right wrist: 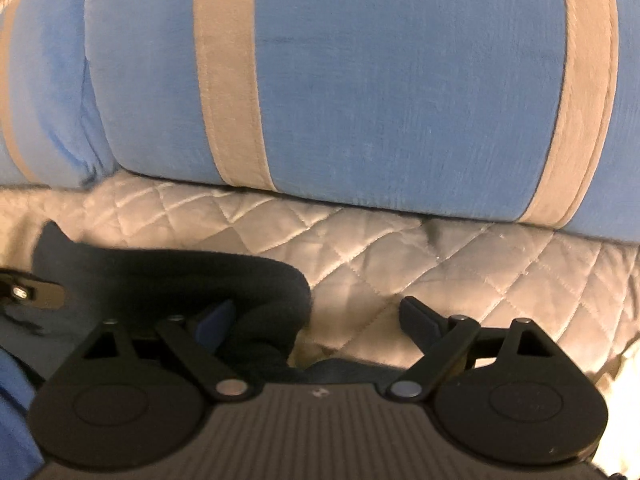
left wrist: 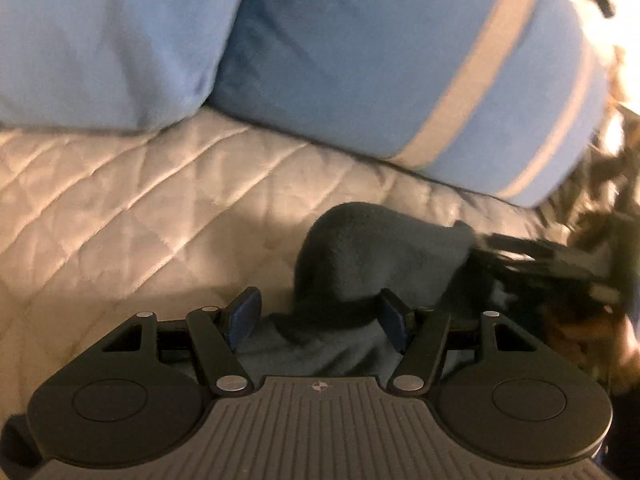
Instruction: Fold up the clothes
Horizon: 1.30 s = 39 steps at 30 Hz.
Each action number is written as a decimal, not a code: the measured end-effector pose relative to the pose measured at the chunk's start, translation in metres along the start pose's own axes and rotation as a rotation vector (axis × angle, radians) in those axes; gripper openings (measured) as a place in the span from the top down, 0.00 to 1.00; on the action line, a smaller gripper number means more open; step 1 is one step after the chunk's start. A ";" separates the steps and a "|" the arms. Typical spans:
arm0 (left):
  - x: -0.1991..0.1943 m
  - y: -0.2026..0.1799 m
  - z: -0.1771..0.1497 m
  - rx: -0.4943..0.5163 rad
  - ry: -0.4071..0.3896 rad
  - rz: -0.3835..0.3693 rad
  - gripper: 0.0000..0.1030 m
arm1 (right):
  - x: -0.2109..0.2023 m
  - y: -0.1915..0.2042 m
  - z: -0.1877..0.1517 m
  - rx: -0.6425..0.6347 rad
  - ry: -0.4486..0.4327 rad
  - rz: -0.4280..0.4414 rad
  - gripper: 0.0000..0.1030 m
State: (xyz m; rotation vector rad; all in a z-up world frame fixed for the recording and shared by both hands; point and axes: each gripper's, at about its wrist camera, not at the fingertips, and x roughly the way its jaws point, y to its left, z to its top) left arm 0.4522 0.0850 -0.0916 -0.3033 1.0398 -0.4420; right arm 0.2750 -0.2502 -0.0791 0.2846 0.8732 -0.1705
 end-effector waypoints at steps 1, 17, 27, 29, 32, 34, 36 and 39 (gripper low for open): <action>0.002 0.002 -0.001 -0.022 -0.004 -0.012 0.40 | -0.001 -0.003 0.001 0.020 0.008 0.024 0.19; -0.031 -0.015 -0.002 0.053 -0.204 -0.018 0.77 | -0.057 0.021 -0.013 -0.021 -0.294 0.176 0.86; -0.017 0.017 0.008 -0.211 -0.238 0.335 0.77 | -0.033 0.031 -0.010 -0.033 -0.242 -0.168 0.20; -0.019 0.016 0.010 -0.214 -0.257 0.338 0.70 | -0.048 0.028 -0.009 -0.026 -0.288 -0.164 0.14; -0.028 0.009 0.012 -0.192 -0.308 0.377 0.54 | -0.070 0.029 -0.007 -0.034 -0.330 -0.129 0.12; -0.034 0.004 0.010 -0.158 -0.331 0.392 0.52 | -0.084 0.028 -0.008 -0.039 -0.352 -0.118 0.07; -0.043 -0.001 0.007 -0.139 -0.322 0.393 0.49 | -0.098 0.029 -0.011 -0.040 -0.358 -0.117 0.01; -0.056 -0.008 0.003 -0.107 -0.308 0.396 0.46 | -0.112 0.026 -0.021 -0.012 -0.351 -0.139 0.00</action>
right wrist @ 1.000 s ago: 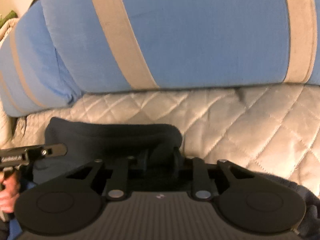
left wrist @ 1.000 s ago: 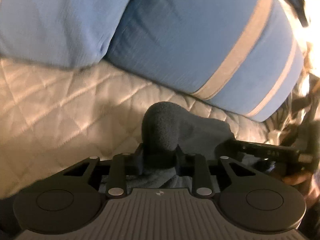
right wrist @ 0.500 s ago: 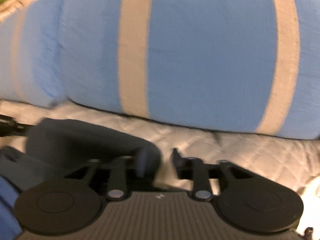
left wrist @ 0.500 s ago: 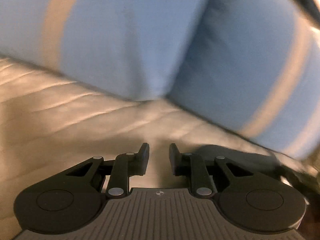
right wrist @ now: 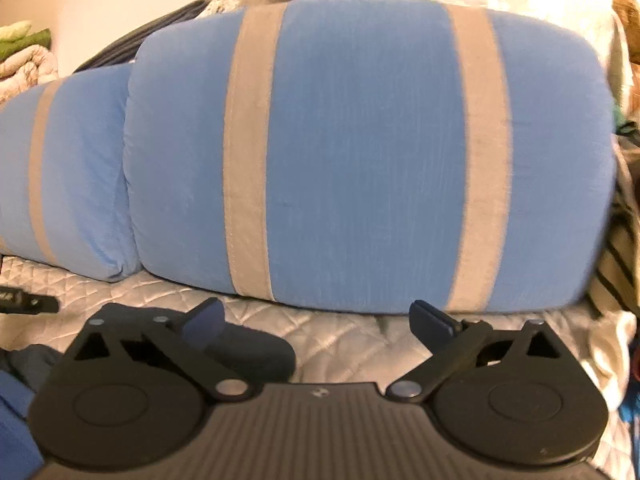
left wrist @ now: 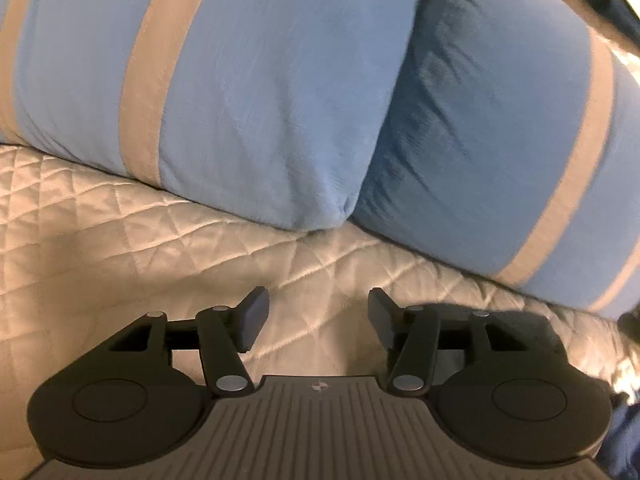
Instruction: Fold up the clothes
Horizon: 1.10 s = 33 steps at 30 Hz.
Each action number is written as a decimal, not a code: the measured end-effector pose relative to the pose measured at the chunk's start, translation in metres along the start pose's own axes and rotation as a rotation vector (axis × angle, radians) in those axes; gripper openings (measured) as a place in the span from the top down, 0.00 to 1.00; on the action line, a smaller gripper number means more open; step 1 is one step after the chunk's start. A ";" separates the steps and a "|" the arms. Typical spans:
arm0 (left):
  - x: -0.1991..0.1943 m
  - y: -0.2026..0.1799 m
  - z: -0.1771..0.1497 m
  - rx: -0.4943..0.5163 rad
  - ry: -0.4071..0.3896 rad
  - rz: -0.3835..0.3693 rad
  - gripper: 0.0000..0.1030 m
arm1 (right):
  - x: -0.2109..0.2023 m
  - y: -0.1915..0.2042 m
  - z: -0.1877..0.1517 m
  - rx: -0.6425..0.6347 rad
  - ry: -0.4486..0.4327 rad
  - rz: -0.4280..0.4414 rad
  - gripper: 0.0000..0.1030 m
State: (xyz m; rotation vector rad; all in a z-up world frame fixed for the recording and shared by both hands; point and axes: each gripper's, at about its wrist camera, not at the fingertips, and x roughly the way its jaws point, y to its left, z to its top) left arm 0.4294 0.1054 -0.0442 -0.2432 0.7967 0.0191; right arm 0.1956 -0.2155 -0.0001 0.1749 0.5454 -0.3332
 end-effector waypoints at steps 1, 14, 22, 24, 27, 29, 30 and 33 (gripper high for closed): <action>-0.008 0.000 -0.002 0.028 0.003 0.001 0.45 | -0.008 -0.003 -0.003 0.003 0.005 -0.011 0.00; -0.093 0.081 -0.056 -0.019 -0.072 0.049 0.31 | -0.065 -0.082 -0.053 0.170 0.068 -0.129 0.00; -0.097 0.125 -0.063 -0.191 -0.031 -0.084 0.32 | -0.056 -0.136 -0.073 0.300 0.127 -0.002 0.00; -0.099 0.129 -0.061 -0.157 -0.033 -0.134 0.33 | -0.052 -0.151 -0.078 0.358 0.134 0.093 0.01; -0.099 0.135 -0.063 -0.127 -0.020 -0.219 0.33 | -0.050 -0.163 -0.083 0.406 0.136 0.189 0.03; -0.098 0.138 -0.065 -0.112 -0.004 -0.249 0.33 | -0.052 -0.164 -0.084 0.405 0.134 0.212 0.06; -0.098 0.140 -0.067 -0.107 0.004 -0.258 0.33 | -0.052 -0.163 -0.085 0.394 0.135 0.214 0.08; -0.097 0.142 -0.073 -0.087 0.018 -0.313 0.33 | -0.048 -0.154 -0.085 0.342 0.156 0.208 0.15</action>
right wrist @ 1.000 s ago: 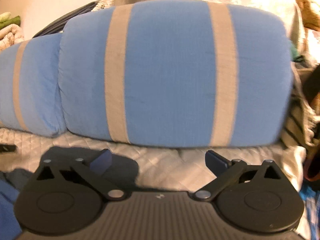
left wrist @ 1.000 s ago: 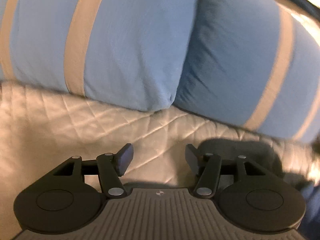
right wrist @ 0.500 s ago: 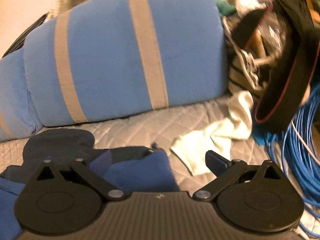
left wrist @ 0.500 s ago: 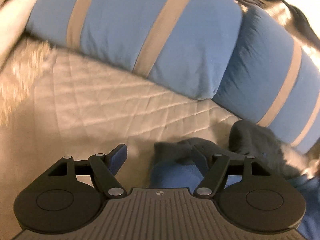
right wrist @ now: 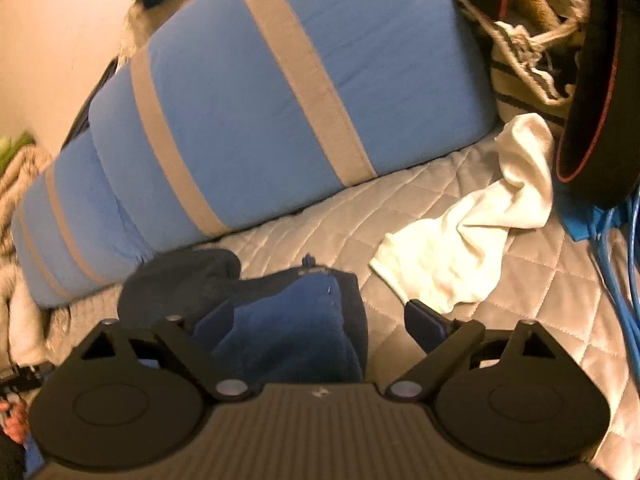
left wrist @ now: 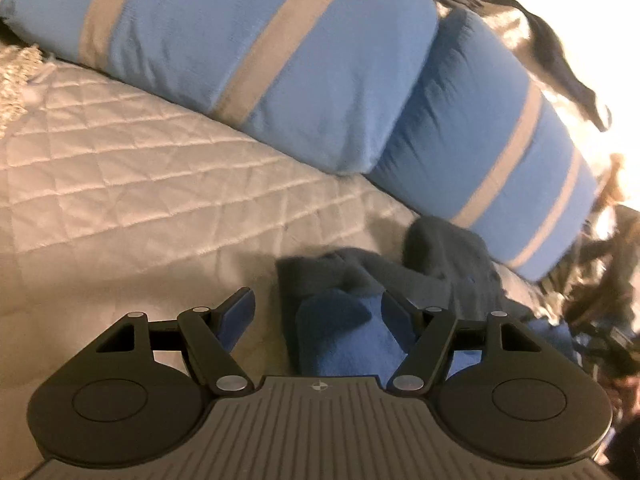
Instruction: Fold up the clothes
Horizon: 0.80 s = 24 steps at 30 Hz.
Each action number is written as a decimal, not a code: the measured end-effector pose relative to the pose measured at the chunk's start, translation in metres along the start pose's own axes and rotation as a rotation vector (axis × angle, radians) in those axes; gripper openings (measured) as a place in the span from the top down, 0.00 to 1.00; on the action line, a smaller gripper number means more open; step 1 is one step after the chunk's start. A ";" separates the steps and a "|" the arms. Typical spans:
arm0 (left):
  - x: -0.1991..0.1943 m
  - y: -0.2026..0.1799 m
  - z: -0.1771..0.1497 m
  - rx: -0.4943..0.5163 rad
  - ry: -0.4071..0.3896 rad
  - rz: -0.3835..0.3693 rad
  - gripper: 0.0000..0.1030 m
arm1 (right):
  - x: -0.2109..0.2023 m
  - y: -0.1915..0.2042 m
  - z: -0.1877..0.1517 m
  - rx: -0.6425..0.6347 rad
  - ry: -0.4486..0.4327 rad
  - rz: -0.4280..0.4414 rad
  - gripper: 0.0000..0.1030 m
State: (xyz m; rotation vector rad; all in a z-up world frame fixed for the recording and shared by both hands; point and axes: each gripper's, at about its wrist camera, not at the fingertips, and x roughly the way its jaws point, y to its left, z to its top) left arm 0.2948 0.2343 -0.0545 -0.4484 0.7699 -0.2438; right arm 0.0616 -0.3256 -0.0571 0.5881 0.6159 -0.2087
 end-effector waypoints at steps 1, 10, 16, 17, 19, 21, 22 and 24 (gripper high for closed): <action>0.001 0.000 -0.001 0.006 0.007 -0.011 0.34 | 0.003 0.002 -0.001 -0.014 0.007 -0.004 0.18; 0.002 -0.015 -0.008 0.063 0.013 0.007 0.82 | -0.003 0.028 -0.006 -0.159 -0.062 0.031 0.90; -0.025 -0.027 0.004 0.062 -0.111 -0.037 0.85 | -0.026 0.033 0.004 -0.124 -0.191 0.053 0.90; -0.028 -0.029 0.006 0.057 -0.132 -0.045 0.85 | -0.029 0.034 0.006 -0.118 -0.212 0.053 0.91; -0.035 -0.034 0.011 0.059 -0.175 -0.058 0.85 | -0.035 0.038 0.011 -0.103 -0.265 0.060 0.91; -0.041 -0.042 0.018 0.063 -0.221 -0.074 0.85 | -0.042 0.045 0.019 -0.099 -0.333 0.071 0.91; -0.045 -0.046 0.021 0.064 -0.248 -0.084 0.85 | -0.045 0.047 0.023 -0.094 -0.362 0.076 0.91; -0.056 -0.052 0.030 0.056 -0.322 -0.114 0.85 | -0.048 0.051 0.033 -0.069 -0.409 0.087 0.91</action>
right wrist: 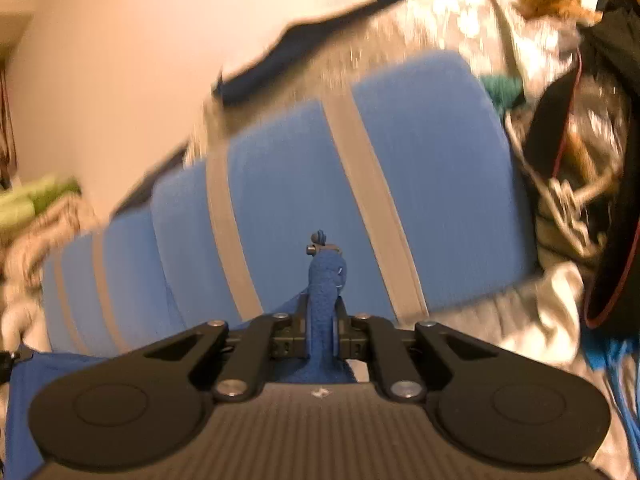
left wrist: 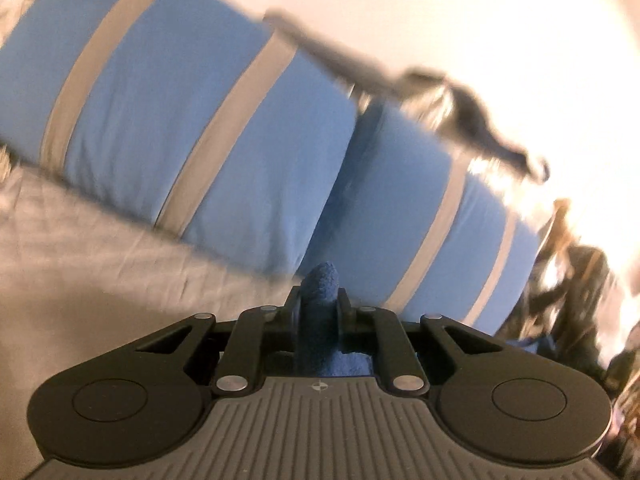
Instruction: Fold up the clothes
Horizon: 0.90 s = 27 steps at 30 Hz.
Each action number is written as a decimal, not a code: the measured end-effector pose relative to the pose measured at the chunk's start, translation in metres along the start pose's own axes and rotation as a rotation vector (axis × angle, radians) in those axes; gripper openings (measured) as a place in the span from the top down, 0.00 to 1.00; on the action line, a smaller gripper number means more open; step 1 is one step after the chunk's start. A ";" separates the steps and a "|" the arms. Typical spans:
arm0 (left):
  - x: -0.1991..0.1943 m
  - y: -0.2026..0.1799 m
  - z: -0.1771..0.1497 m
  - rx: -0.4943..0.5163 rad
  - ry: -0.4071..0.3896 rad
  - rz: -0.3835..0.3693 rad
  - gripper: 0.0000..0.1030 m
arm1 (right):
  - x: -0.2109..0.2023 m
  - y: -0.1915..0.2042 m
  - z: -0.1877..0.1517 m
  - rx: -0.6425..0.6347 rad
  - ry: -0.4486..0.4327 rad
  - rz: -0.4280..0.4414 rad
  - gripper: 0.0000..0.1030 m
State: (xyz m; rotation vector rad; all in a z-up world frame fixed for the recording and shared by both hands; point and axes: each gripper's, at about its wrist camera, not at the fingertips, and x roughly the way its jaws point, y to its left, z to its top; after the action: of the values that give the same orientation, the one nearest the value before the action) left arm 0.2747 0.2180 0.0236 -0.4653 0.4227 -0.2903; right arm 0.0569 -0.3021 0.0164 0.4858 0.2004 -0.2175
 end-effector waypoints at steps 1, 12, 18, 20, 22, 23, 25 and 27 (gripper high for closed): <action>-0.002 -0.002 0.006 -0.011 -0.034 -0.011 0.85 | 0.003 0.001 0.005 0.012 -0.013 0.002 0.91; 0.105 0.006 -0.007 0.038 0.093 0.294 0.85 | 0.105 -0.019 -0.037 0.020 0.265 -0.187 0.91; 0.133 0.014 -0.022 0.039 0.191 0.379 0.85 | 0.113 -0.023 -0.040 0.027 0.275 -0.210 0.91; 0.134 0.015 -0.020 0.029 0.193 0.388 0.85 | 0.110 -0.020 -0.040 0.022 0.259 -0.203 0.91; 0.127 0.014 -0.017 0.027 0.172 0.378 0.85 | 0.107 -0.017 -0.035 0.022 0.232 -0.185 0.91; 0.122 0.012 -0.014 0.027 0.157 0.366 0.85 | 0.105 -0.016 -0.031 0.026 0.214 -0.173 0.91; 0.110 0.008 -0.003 0.012 0.108 0.333 0.85 | 0.098 -0.013 -0.021 0.044 0.165 -0.145 0.91; 0.098 0.005 0.011 -0.012 0.048 0.296 0.85 | 0.094 -0.011 -0.011 0.070 0.126 -0.118 0.91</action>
State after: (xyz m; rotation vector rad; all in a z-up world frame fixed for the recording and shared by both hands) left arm 0.3658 0.1907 -0.0020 -0.4016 0.5336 -0.0128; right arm 0.1424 -0.3210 -0.0199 0.5583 0.3458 -0.3099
